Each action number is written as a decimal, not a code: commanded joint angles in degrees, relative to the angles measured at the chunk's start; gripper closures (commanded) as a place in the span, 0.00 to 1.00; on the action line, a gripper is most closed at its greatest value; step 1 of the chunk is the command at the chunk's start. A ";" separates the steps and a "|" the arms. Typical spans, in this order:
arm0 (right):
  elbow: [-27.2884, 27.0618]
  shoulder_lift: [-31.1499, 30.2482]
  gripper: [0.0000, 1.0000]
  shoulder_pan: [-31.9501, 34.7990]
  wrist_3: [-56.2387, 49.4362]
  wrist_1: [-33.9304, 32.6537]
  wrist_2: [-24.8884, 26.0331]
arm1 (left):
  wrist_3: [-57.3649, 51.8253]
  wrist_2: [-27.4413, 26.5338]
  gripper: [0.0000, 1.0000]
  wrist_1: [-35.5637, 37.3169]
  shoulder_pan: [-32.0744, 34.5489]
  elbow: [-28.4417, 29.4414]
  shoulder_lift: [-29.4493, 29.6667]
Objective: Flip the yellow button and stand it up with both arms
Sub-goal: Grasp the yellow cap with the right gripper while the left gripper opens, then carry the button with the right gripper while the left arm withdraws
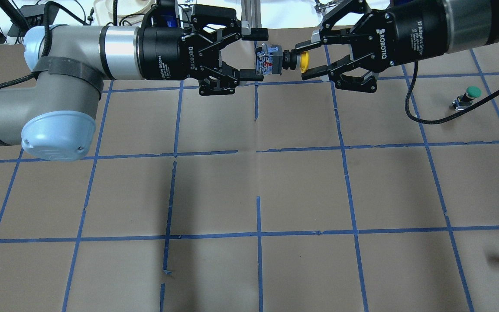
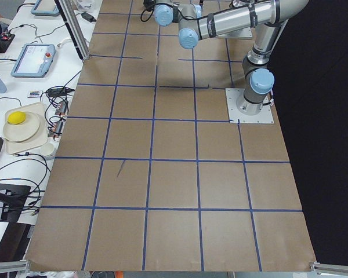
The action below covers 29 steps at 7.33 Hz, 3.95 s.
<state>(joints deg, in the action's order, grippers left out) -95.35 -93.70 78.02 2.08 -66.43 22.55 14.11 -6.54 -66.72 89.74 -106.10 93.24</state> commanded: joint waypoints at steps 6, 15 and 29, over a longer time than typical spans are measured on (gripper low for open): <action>1.92 -3.32 0.67 -0.85 -14.58 -4.30 34.78 | -0.58 -21.44 0.00 0.01 -4.92 0.28 -0.34; -8.36 -3.59 0.73 -7.50 -97.01 -22.94 62.52 | -11.03 -75.52 0.00 -10.31 -2.99 6.75 1.59; -17.77 8.36 0.78 -36.16 -185.75 -48.80 61.48 | -15.73 -81.35 0.00 -26.79 -1.67 22.87 -0.86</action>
<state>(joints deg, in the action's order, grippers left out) -112.96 -86.61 43.80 -179.27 -114.04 84.31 -4.15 -87.72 -93.40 87.97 -83.21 92.44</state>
